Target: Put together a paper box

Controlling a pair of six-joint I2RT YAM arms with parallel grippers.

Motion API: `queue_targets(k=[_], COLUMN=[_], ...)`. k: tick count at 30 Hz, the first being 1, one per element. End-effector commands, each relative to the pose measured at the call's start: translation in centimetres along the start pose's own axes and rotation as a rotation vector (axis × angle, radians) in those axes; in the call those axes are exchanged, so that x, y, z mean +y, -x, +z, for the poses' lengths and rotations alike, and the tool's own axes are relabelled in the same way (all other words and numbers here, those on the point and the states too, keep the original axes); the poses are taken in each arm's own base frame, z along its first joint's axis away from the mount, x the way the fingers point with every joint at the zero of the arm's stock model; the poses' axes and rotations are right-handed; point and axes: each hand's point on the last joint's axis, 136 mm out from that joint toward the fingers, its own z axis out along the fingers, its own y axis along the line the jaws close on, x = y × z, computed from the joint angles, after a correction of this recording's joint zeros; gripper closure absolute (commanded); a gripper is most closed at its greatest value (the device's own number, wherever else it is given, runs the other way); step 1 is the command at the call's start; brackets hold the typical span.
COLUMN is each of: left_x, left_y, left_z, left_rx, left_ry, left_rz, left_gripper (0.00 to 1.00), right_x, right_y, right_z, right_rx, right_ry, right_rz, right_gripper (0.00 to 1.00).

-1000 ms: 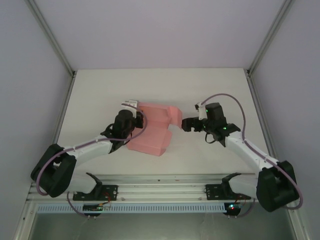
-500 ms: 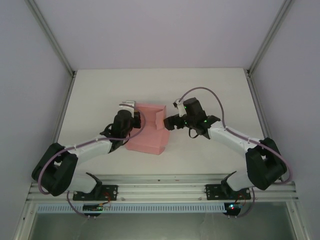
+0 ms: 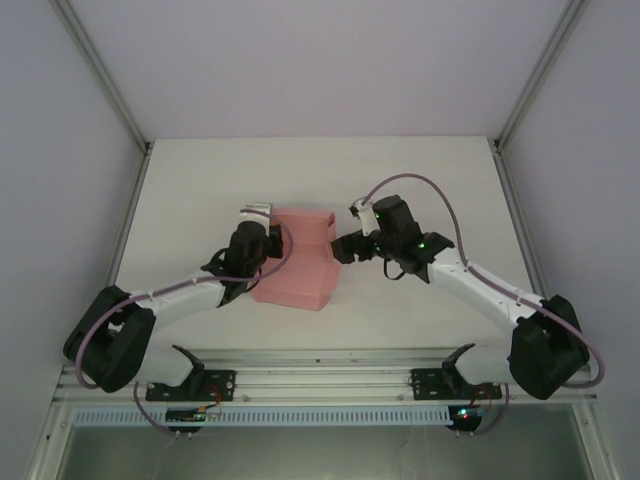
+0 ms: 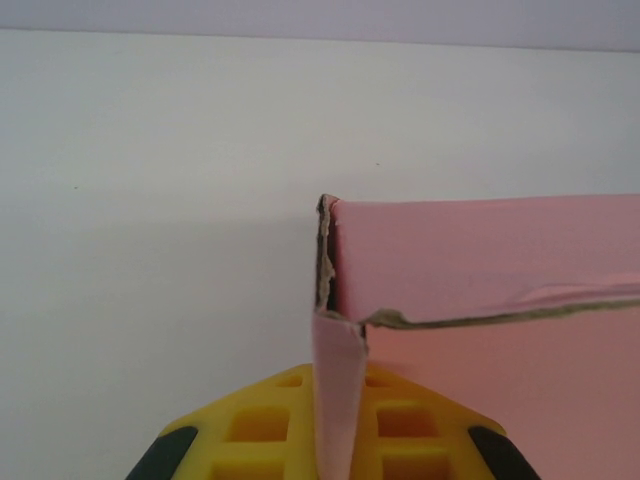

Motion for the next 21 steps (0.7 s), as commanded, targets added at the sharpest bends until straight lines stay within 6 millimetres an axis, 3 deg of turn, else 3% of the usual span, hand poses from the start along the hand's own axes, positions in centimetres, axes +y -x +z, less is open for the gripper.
queue_targets(k=[1,9,13,16,21], left_x=[-1.0,-2.0,-1.9,-2.0,-2.3], left_y=[2.0,2.0,2.0,2.3,2.8], left_z=[-0.2,-0.3,-0.4,-0.7,-0.9], left_rx=[-0.044,-0.041,-0.037,-0.049,-0.056], left_ry=[-0.032,-0.086,-0.081,-0.093,-0.087], left_rz=[-0.025,-0.035,-0.037,-0.041,-0.052], left_gripper=[1.0,1.0,1.0,1.0,1.0], right_x=[2.0,2.5,1.3,-0.4,-3.9], right_y=[0.2,2.6,3.6,3.7,3.5], right_z=[-0.3,2.1,3.2,3.8,4.5], right_rx=[0.004,-0.031,-0.047,-0.052,-0.072], right_ry=[0.104,0.152,0.067,-0.046,-0.302], right_rz=[-0.023,-0.03,-0.016,0.002,0.041], right_gripper=[0.16,0.19,0.25,0.34,0.68])
